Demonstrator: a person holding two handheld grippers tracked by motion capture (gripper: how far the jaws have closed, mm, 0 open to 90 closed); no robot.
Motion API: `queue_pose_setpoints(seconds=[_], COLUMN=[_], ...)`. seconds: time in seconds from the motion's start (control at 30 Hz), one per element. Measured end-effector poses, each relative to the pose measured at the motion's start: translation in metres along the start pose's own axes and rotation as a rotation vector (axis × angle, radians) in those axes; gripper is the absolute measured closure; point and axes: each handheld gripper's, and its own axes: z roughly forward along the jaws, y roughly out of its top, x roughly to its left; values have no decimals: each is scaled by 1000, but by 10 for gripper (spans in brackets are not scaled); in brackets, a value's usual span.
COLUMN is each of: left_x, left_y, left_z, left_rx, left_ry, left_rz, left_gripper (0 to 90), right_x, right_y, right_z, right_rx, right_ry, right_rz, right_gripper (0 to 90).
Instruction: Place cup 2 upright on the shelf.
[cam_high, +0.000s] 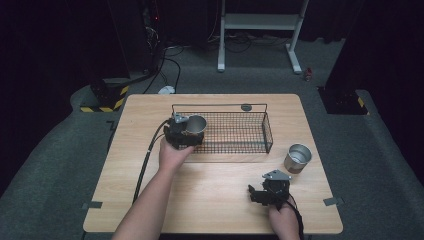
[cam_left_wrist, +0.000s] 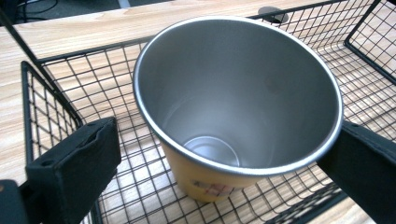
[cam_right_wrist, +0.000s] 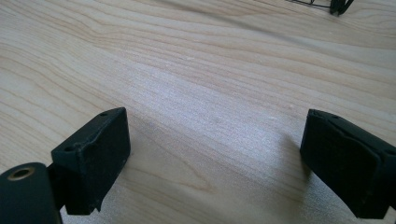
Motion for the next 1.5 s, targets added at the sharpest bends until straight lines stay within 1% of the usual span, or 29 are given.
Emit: queue_pose_setpoints(seconds=[0.13,0.33,0.43,0.7,0.8,0.9,1.2,1.5], left_x=[5,8,10,13,13,14,14,21], left_y=[-3,-5,-7,-10,-12,-14,-19,-30], left_z=[-5,-11,-14,-20,-22,-26,-37,-47], left_rx=[-13,-21,-13,-13,-6,-12,-17,-20], left_ry=[-11,-22,-23,-26,-26,-35,-31,-24], left_rz=[-15,-23,-13,-14,-5,-21,-8,-2], left_gripper=[7,7,8,15,19,22,32,36], right_x=[0,0,0,0,0,0,0,0], right_y=[0,0,0,0,0,0,0,0], right_z=[0,0,0,0,0,0,0,0], right_rx=[0,1,1,0,0,0,0,0], right_ry=[0,0,0,0,0,0,0,0], right_rz=[0,2,2,0,2,0,0,0], right_gripper=[85,85,85,86,85,85,85,85])
